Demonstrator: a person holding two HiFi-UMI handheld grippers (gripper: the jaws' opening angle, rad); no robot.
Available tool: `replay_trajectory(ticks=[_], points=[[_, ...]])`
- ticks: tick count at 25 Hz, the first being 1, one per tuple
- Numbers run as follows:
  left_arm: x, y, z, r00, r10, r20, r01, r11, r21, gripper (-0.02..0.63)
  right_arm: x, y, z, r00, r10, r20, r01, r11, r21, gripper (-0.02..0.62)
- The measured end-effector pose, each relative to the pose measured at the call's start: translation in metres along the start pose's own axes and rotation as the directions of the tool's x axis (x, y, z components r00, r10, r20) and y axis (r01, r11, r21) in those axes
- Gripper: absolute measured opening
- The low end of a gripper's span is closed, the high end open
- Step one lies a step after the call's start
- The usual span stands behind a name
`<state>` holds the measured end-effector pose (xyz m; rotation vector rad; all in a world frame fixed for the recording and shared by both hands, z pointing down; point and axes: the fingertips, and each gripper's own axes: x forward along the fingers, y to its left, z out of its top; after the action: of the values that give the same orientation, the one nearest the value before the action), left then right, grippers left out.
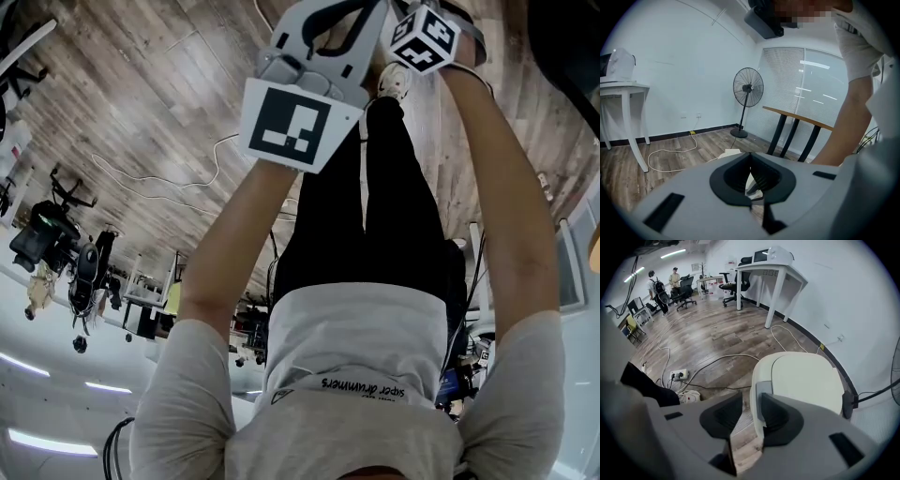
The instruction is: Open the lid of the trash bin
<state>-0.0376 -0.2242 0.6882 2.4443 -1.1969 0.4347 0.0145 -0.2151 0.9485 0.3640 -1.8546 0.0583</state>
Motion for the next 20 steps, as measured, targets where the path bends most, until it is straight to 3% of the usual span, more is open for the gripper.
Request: replay_trajectory(ticks=[4, 13, 16, 20], points=[[-0.001, -0.001, 0.000, 1.000, -0.003, -0.003, 0.003, 1.000, 0.003, 0.015, 0.001, -0.001, -0.001, 1.000, 0.002, -0.017, -0.002, 1.000, 0.000, 0.117], [-0.006, -0.005, -0.002, 1.000, -0.002, -0.010, 0.002, 1.000, 0.001, 0.015, 0.006, 0.011, -0.003, 0.998, 0.045, -0.046, -0.044, 0.999, 0.025, 0.170], [-0.009, -0.005, 0.006, 1.000, 0.000, -0.006, 0.000, 1.000, 0.013, 0.015, -0.006, 0.005, 0.004, 0.999, 0.040, -0.013, -0.039, 0.997, 0.062, 0.198], [-0.014, -0.009, 0.015, 1.000, -0.003, 0.002, 0.003, 1.000, 0.029, 0.015, -0.035, -0.010, 0.013, 0.997, -0.033, 0.074, 0.022, 0.989, 0.144, 0.140]])
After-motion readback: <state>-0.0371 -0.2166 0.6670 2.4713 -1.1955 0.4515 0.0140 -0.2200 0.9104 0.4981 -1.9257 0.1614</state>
